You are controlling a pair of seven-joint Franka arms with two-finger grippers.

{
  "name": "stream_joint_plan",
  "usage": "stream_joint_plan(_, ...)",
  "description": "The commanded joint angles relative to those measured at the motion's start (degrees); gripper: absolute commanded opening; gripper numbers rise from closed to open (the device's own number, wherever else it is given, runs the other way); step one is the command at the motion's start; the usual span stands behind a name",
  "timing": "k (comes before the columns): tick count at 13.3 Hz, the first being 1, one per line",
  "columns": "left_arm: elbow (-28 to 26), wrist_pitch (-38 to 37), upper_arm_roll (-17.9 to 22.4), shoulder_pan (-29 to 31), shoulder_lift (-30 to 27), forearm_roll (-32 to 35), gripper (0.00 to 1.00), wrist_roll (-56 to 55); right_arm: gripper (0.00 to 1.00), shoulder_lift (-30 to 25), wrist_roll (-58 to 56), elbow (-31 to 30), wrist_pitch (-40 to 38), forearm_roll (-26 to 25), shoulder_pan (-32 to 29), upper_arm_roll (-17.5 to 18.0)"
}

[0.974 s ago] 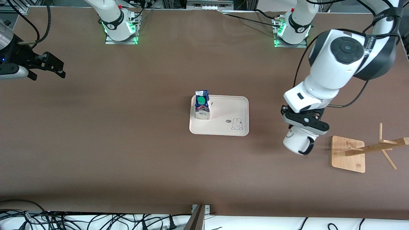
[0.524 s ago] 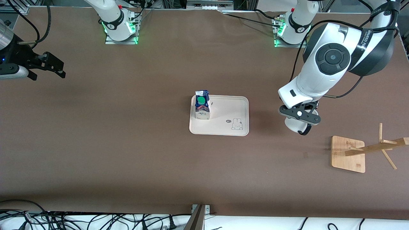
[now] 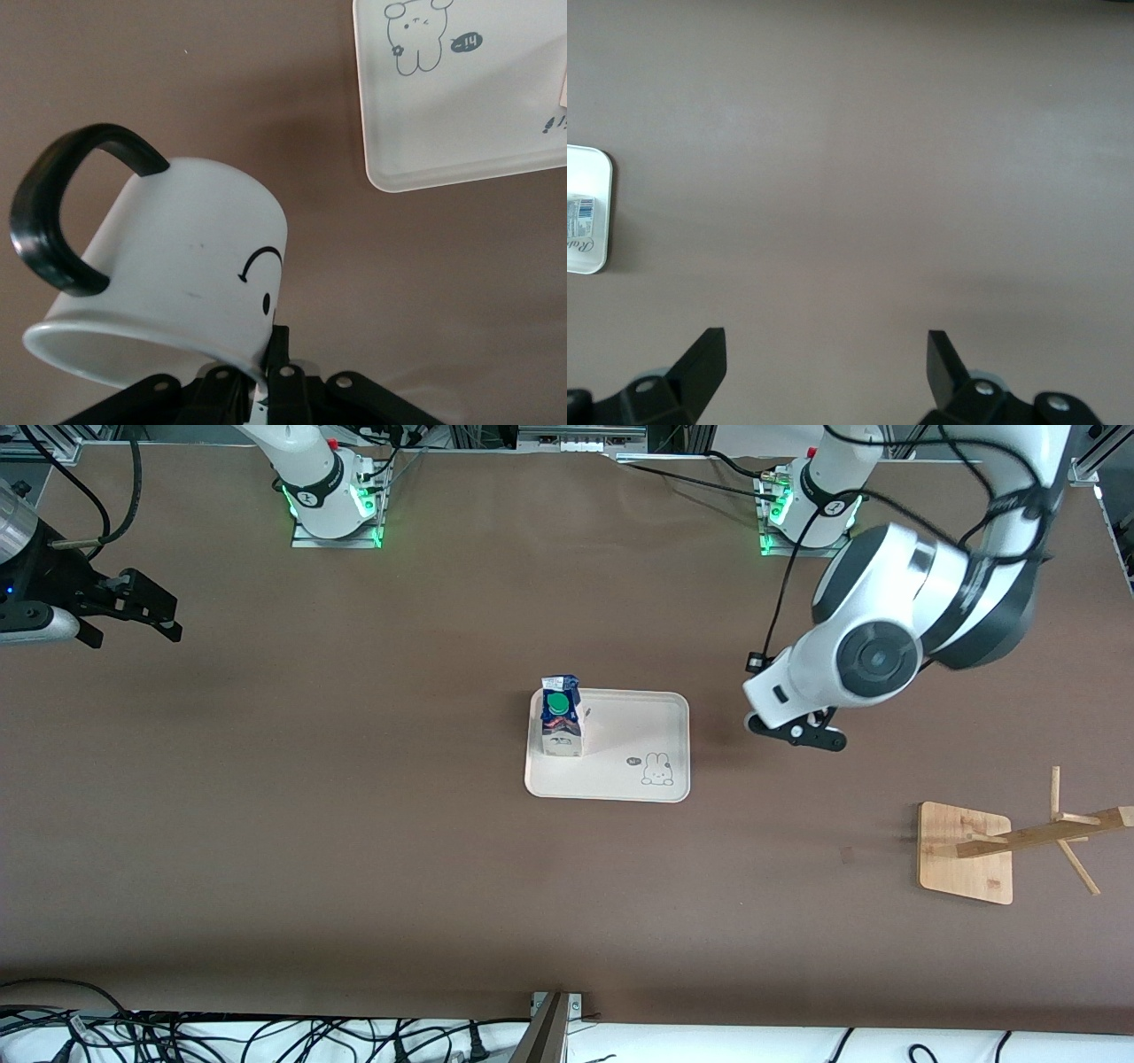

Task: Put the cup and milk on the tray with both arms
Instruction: 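Carry the mug over the tray beside the milk carton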

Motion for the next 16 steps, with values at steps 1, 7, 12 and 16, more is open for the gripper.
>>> stream_joint_plan(1, 2.01, -1.34, 0.10, -3.31, 5.11, -1.02, 0.00, -4.93, 1.00, 0.36, -0.34, 1.07, -0.49, 0.13, -0.40, 0.39)
stream_joint_plan(7, 12.80, -1.34, 0.19, -10.34, 18.20, -1.38, 0.00, -9.51, 1.00, 0.36, -0.43, 1.07, -0.67, 0.22, -0.40, 0.39)
stream_joint_plan(12, 22.13, -0.55, 0.81, -14.39, 25.52, -1.38, 0.00, -9.60, 1.00, 0.36, -0.43, 1.07, -0.41, 0.13, -0.40, 0.39)
stream_joint_plan(16, 22.93, 4.09, 0.46, -15.88, 29.39, -3.75, 0.00, -14.86, 1.00, 0.36, -0.43, 1.16, -0.41, 0.13, -0.40, 0.39)
